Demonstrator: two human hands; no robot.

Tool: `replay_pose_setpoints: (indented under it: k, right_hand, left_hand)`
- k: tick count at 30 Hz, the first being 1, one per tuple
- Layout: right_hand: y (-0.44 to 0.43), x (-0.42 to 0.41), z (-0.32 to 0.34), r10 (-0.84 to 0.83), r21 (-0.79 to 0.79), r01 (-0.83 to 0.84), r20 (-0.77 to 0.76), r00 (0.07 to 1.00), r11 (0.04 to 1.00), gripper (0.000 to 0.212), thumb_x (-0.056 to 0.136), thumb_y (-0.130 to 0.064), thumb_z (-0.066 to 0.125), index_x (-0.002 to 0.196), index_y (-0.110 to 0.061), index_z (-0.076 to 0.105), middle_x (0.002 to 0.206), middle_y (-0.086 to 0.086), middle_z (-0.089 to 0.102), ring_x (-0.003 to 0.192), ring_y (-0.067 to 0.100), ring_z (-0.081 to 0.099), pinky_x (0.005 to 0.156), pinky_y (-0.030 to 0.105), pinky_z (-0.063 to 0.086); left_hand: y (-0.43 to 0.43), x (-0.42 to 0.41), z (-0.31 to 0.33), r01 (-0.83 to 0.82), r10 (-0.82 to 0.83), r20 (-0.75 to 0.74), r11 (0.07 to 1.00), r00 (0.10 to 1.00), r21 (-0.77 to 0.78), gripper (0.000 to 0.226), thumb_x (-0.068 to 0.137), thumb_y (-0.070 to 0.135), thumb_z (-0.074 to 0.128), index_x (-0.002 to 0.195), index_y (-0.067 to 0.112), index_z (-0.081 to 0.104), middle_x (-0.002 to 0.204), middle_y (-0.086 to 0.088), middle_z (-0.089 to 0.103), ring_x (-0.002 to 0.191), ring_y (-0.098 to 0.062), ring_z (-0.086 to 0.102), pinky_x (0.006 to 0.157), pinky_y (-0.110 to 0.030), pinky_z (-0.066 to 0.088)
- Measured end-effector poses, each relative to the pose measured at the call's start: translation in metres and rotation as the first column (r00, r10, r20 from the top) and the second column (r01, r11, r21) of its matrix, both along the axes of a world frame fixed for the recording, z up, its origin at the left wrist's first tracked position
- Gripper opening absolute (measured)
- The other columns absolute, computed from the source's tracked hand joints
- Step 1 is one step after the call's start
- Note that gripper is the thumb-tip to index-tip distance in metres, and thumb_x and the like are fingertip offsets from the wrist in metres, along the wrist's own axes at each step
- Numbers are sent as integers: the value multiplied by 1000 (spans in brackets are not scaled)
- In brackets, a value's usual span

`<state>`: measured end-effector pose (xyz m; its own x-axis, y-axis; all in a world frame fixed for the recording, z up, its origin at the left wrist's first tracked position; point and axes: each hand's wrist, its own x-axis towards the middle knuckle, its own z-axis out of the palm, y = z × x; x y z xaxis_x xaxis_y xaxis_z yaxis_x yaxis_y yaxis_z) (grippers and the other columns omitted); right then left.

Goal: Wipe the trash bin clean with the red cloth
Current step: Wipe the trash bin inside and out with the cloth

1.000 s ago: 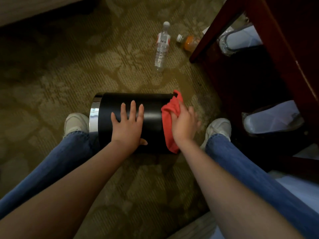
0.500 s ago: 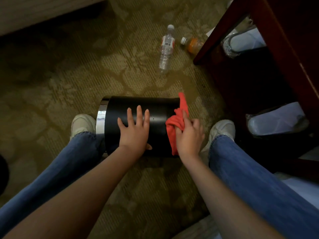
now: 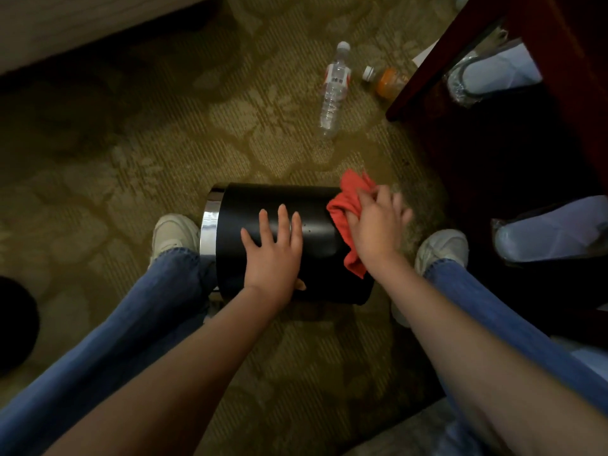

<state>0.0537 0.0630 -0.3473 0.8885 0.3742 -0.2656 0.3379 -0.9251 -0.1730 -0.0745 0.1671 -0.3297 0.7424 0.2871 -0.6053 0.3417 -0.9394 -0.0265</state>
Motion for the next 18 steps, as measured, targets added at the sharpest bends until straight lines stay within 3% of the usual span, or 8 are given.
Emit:
replay_pose_setpoints:
  k: [5, 8, 12, 18]
  right_hand:
    - [-14, -45, 8, 235, 41, -240, 97, 967, 970, 55, 68, -27, 75, 121, -22, 61, 112, 5, 56, 103, 30, 46, 81, 43, 33]
    - [-21, -35, 10, 226, 55, -229, 65, 972, 972, 57, 70, -26, 73, 125, -25, 59, 120, 4, 54, 110, 29, 44, 86, 43, 30]
    - [-21, -37, 5, 165, 73, -173, 106, 981, 982, 57, 69, -21, 74, 124, -21, 60, 124, 2, 57, 113, 28, 46, 90, 47, 30]
    - [55, -78, -5, 229, 156, -254, 165, 960, 955, 53, 64, -23, 75, 116, -28, 63, 111, -7, 62, 101, 18, 44, 86, 40, 23]
  left_hand:
    - [22, 11, 11, 26, -27, -12, 998, 1000, -49, 109, 79, 53, 65, 150, 14, -7, 159, -10, -6, 145, -35, 4, 112, -55, 22]
    - [70, 3, 21, 39, -39, -37, 999, 999, -4, 102, 80, 51, 63, 151, 16, -2, 159, -4, 4, 145, -25, 12, 115, -49, 18]
    - [96, -14, 19, -30, 31, -118, 1000, 993, 4, 104, 80, 58, 58, 151, 15, -5, 160, -1, -5, 147, -19, -7, 117, -53, -1]
    - [99, -15, 12, -52, 50, -67, 998, 997, -39, 107, 76, 59, 63, 151, 17, -1, 160, 2, -2, 147, -15, -1, 116, -49, -1]
